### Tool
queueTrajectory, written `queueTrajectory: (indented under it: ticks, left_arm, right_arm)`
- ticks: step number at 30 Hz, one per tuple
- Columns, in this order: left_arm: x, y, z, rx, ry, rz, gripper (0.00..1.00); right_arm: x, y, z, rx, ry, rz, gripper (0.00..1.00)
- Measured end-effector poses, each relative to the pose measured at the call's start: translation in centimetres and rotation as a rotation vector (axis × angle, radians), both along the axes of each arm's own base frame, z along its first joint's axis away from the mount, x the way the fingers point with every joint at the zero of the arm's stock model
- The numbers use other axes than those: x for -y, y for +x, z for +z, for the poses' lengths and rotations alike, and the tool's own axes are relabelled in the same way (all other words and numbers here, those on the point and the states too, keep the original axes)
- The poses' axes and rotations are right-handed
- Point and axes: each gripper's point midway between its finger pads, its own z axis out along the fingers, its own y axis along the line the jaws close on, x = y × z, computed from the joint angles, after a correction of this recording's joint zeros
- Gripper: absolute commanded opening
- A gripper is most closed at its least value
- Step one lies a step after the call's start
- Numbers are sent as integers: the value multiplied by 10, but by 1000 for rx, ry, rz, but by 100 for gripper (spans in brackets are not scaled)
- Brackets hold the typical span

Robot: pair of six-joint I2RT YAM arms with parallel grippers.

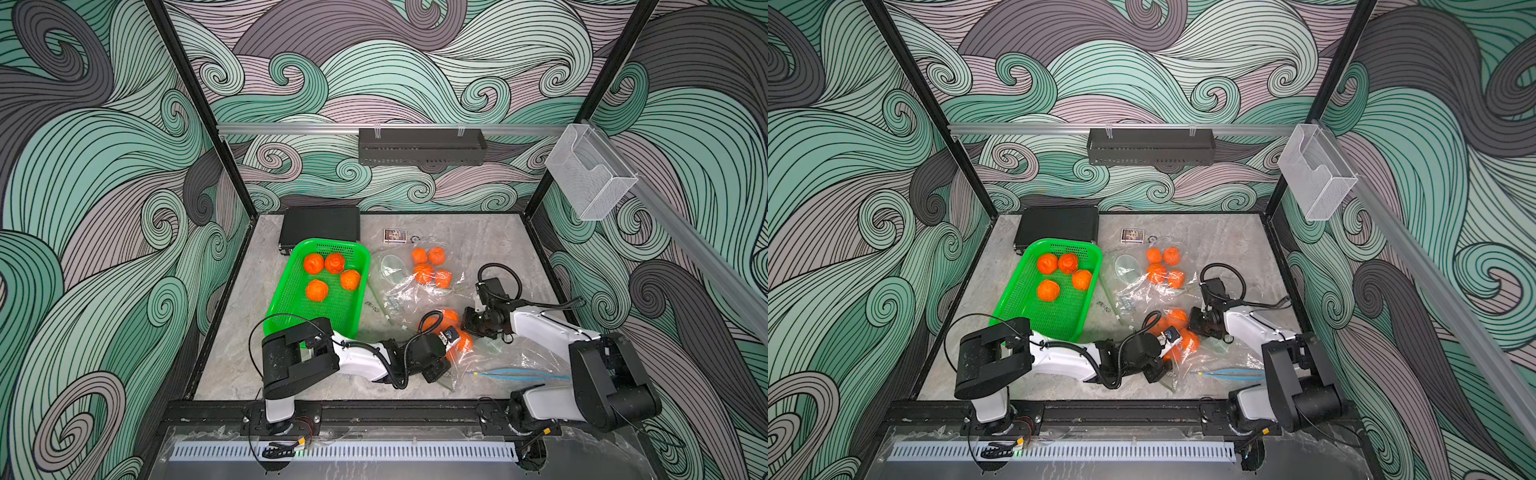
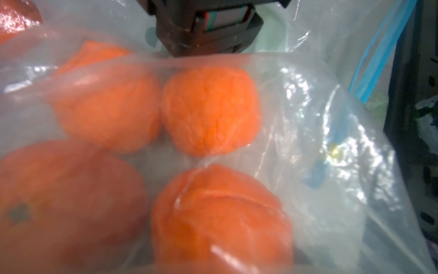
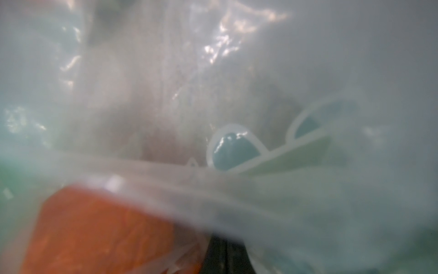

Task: Open the zip-top bag and take out the orange
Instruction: Pick up the orange from the zipper food storage bag, then place the orange in the basket.

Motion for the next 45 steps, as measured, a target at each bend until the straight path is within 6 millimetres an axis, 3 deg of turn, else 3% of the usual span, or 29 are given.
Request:
queueTrajectory:
  ticks: [7,11,17,23,25,28,32,34,38,45]
  left_arm:
    - [-13,-4,49,6,-73,12,43]
    - [-36,-13,42,-42,-26,31,41]
    - [-93,-30,18,-127,105,85,39]
    - [-123,-29,57,-132,86,142,39]
    - [-132,-18,79,-122,59,189,39]
    - [-155,15,122,-91,-31,316,39]
    - [-209,69,172,-38,-141,559,39]
    - [-235,90,178,-28,-146,669,39]
    - [-270,124,150,-97,-72,823,37]
    - [-303,160,54,-316,141,965,33]
  right_arm:
    - [-1,0,0,-1,7,1,6]
    - [-1,0,0,-2,12,-1,6]
    - [-1,0,0,-2,15,-2,6]
    - [-1,0,0,-3,22,-3,6]
    - [-1,0,0,-4,23,-3,7]
    - [-1,0,0,-3,24,-3,6]
    - [-1,0,0,-4,28,-4,7]
    - [-1,0,0,-4,30,-5,6]
    - [-2,0,0,-5,34,-5,6]
    - [-2,0,0,-3,38,-4,6]
